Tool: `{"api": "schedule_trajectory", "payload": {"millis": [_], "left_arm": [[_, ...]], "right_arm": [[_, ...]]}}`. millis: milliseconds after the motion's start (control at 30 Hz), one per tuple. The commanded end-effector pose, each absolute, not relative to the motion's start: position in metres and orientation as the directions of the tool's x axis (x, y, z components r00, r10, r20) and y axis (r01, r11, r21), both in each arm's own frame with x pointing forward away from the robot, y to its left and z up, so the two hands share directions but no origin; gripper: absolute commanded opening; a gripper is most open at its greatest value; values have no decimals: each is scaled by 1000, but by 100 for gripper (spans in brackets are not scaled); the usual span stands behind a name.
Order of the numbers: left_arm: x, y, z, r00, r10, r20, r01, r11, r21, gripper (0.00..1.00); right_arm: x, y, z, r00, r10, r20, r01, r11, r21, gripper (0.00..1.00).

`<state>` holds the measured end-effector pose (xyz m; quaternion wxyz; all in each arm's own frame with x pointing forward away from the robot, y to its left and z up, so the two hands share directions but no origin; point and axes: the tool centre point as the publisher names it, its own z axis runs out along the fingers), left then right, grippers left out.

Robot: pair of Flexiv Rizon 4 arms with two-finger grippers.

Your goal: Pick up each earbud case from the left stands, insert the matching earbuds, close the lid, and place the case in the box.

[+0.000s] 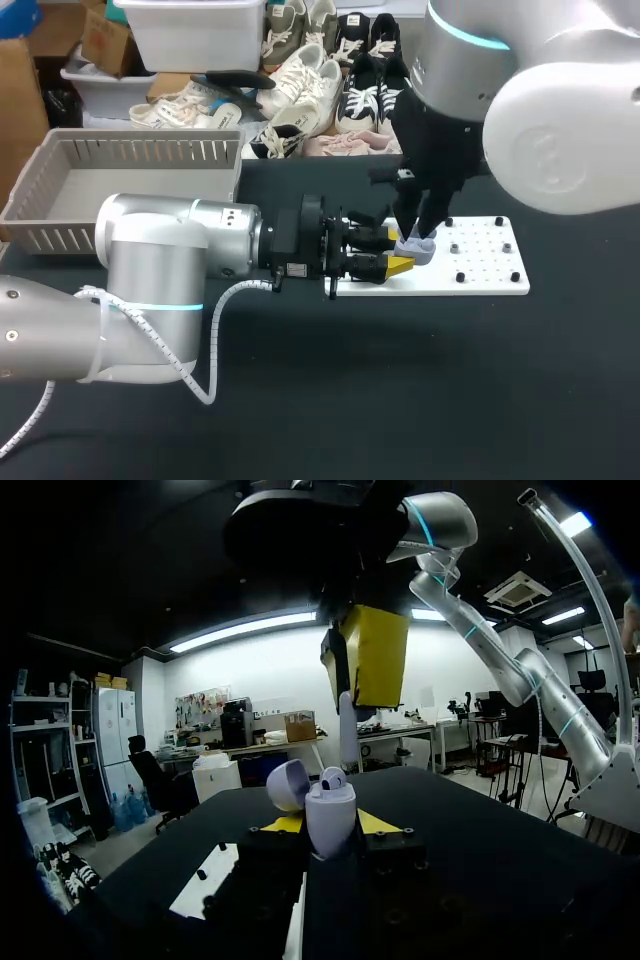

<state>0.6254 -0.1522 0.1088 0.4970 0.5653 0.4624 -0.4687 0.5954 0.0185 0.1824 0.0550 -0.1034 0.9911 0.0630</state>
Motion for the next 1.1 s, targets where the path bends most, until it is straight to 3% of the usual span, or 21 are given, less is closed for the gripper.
{"api": "schedule_trajectory", "payload": {"millis": [33,1100], "left_arm": [[624,-153,108,134,57,-989,989,-73,130,0],[624,-153,108,134,57,-989,989,-73,130,0]], "right_arm": [[595,19,178,-973,-189,-133,-204,973,107,0],[607,16,165,-977,-152,-147,-169,979,115,0]]}}
